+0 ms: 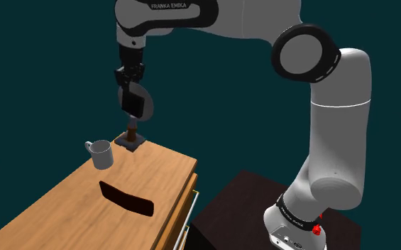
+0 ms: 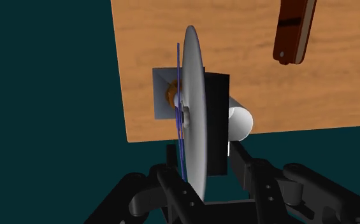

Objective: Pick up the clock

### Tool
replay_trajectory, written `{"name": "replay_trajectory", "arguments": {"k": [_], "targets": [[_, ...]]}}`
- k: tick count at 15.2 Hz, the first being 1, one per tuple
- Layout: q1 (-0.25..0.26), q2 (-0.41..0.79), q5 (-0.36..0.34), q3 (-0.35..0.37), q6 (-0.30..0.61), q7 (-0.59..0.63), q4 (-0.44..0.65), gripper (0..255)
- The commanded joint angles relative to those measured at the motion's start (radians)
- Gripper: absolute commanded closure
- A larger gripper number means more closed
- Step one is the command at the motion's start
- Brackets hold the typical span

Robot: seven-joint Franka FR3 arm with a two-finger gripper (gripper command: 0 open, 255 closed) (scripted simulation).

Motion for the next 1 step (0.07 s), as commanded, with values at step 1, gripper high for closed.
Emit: {"name": "replay_trajectory", "arguments": {"k": [1], "targets": [[0.001, -0.003, 0.0, 0.001, -0.007, 0.001, 0.004, 255]]}}
